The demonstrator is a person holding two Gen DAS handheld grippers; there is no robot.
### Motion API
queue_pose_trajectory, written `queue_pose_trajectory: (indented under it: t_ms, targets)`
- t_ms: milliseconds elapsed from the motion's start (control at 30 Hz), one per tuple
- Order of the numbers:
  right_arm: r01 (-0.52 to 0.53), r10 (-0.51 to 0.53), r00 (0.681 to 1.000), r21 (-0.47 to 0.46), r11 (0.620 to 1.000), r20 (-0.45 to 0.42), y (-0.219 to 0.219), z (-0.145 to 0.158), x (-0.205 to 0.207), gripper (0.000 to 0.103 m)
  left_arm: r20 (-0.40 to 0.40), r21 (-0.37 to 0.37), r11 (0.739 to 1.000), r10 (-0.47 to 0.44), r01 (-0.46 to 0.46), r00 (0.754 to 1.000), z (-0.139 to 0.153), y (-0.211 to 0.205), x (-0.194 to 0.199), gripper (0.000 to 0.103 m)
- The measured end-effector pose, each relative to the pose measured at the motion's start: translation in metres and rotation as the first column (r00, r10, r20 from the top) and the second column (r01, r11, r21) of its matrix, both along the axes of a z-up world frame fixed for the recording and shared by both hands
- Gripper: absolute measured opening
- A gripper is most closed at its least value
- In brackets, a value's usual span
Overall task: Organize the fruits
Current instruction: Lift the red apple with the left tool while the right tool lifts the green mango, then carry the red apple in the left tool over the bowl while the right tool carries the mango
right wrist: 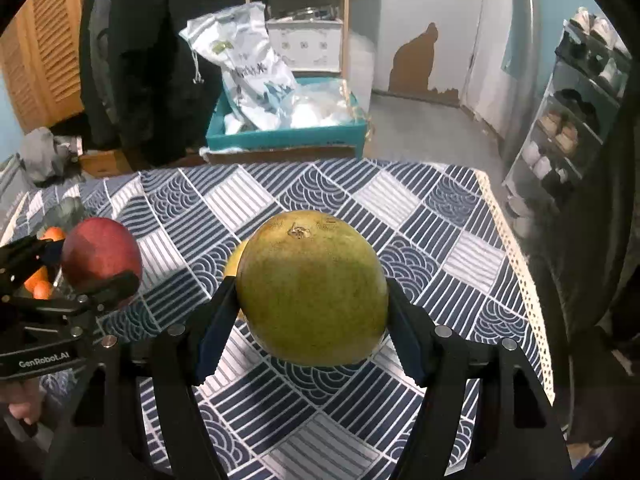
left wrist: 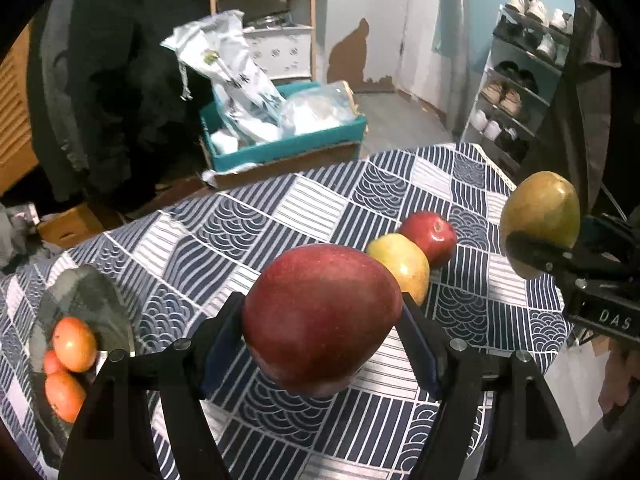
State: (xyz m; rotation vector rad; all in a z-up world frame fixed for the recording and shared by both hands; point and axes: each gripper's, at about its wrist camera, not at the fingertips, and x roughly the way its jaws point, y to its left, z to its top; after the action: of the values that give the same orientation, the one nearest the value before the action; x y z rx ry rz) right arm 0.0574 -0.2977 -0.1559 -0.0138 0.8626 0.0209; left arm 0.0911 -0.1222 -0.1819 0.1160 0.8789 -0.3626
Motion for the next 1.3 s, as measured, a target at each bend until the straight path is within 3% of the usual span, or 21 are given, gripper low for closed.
queue_pose_trajectory:
  t_ms: [767,1300]
  targets:
    - [-0.048,0.045,0.991,0.02,0.999,0.123,0.023,0.069,-0.022,0.071,0.076,-0.09,0.993,0.089,-0.082,0.993,0.076,0.045,-0.032,0.076]
    - [-0.125,0.118,0.982,0.04,0.991,0.149,0.065,0.085,-0.013,0.071,0.095,-0.107,0.982,0.164,-0.153,0.982,0.089,0.082,-0.035,0.076]
